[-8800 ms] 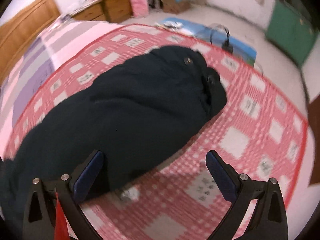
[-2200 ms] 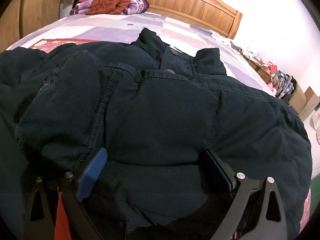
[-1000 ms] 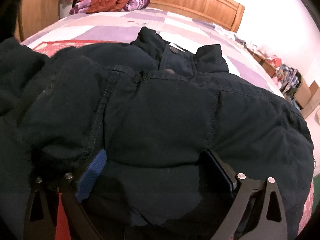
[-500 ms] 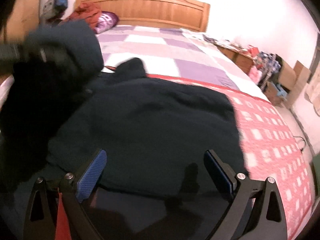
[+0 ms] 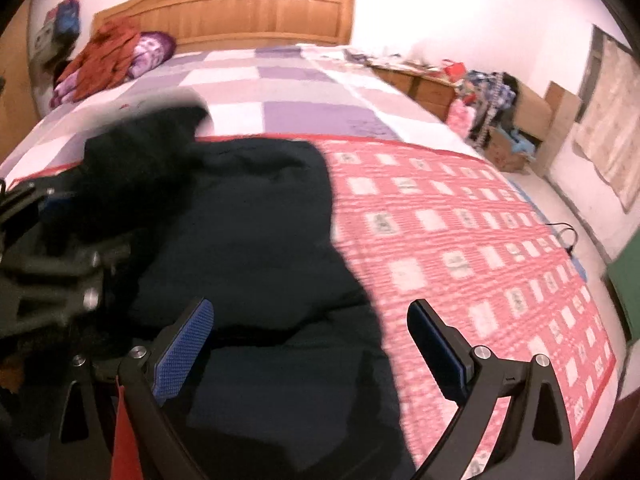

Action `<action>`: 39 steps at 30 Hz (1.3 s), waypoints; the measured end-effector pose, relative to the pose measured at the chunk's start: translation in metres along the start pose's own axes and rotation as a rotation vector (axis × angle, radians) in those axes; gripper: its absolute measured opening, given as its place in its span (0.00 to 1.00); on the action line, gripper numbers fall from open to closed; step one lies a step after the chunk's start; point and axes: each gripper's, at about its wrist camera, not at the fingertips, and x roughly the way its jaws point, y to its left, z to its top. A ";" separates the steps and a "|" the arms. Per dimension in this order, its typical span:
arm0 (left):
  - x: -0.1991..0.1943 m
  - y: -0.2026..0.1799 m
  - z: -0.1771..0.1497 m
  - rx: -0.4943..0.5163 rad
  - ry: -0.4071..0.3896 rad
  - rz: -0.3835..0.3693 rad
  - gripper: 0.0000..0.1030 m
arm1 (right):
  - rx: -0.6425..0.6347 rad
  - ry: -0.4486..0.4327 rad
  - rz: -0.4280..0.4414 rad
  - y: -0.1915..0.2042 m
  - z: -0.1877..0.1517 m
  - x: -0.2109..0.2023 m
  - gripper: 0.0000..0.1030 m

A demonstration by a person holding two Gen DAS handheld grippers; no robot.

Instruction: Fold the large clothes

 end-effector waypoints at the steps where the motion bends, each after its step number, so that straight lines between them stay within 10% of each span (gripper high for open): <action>1: -0.006 -0.005 0.001 0.022 -0.011 0.015 0.72 | 0.006 -0.005 -0.014 -0.005 0.000 -0.002 0.96; 10: -0.072 0.067 -0.017 -0.203 -0.117 0.054 0.75 | 0.087 -0.059 -0.090 -0.031 0.014 -0.016 0.96; 19: -0.098 0.212 -0.067 -0.460 -0.028 0.509 0.83 | -0.033 -0.157 0.095 0.067 0.061 -0.018 0.96; 25: -0.054 0.232 -0.091 -0.558 0.099 0.451 0.83 | -0.071 -0.340 0.096 0.149 0.101 -0.049 0.96; 32: -0.029 0.212 -0.108 -0.492 0.156 0.432 0.85 | -0.305 -0.197 0.193 0.234 0.092 -0.015 0.96; 37: -0.031 0.223 -0.113 -0.509 0.150 0.385 0.93 | -0.036 0.033 -0.058 0.115 0.078 0.070 0.97; 39: -0.030 0.224 -0.117 -0.505 0.149 0.366 0.95 | 0.080 0.049 -0.036 0.050 0.069 0.084 0.98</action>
